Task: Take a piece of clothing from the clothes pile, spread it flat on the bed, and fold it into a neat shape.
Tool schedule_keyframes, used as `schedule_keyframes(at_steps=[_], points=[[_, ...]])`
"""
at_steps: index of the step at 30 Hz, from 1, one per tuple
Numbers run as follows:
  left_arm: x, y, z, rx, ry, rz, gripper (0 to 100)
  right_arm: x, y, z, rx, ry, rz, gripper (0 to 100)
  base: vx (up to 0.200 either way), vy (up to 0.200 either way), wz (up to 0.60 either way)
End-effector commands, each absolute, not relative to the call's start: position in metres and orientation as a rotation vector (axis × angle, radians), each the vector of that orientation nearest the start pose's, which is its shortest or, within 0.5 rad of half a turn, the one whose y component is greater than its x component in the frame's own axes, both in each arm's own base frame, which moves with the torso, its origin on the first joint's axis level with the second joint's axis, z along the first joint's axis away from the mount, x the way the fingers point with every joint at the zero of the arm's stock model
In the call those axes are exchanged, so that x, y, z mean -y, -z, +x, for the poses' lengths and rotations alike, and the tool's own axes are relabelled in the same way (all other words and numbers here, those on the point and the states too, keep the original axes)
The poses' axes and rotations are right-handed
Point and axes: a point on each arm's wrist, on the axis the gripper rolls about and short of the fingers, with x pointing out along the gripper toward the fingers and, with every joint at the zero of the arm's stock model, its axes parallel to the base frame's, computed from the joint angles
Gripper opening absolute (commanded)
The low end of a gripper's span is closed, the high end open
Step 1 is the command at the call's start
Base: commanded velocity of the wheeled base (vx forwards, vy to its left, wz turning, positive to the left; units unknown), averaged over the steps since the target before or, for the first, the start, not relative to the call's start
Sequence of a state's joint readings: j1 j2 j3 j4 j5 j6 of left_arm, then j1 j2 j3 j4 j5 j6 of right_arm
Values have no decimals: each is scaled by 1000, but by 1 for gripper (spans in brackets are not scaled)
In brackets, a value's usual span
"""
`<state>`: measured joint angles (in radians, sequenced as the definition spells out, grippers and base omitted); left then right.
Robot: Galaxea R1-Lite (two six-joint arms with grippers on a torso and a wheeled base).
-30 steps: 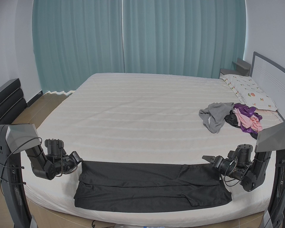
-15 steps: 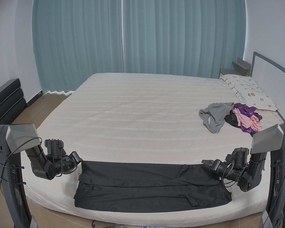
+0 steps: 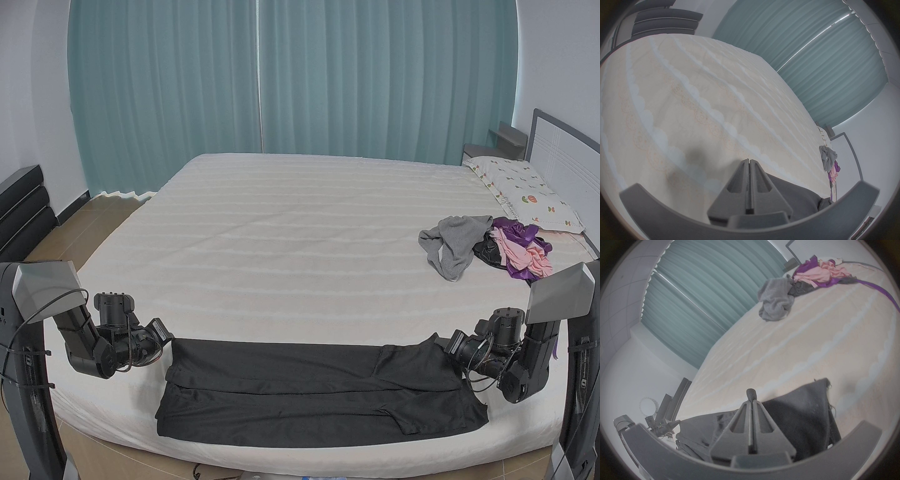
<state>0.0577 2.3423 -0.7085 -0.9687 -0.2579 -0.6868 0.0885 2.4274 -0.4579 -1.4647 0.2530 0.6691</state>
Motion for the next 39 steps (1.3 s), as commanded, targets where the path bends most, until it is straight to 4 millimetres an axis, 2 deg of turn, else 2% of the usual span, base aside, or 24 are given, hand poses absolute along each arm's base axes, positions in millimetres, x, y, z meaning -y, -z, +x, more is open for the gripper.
schedule_keyframes(at_steps=[1,13,14,18,25,29,39], points=[[-15,27,353,-702,-42,-764,0,-34,41,318,-579,-161,689,0,0,0,0],[-15,27,353,-701,-42,-764,0,-33,46,323,-576,-159,688,0,0,0,0],[-14,27,353,-701,-40,-764,0,-34,46,323,-577,-160,690,100,0,0,0],[-14,27,354,-700,-39,-762,0,-32,41,323,-560,-165,691,100,0,0,0],[-14,27,354,-698,-43,-761,0,-6,19,313,-515,-107,714,100,0,0,0],[-14,27,354,-698,-43,-761,0,2,22,304,-556,-107,732,100,0,0,0],[-14,27,354,-698,-43,-759,0,9,39,307,-601,-72,740,100,0,0,0]])
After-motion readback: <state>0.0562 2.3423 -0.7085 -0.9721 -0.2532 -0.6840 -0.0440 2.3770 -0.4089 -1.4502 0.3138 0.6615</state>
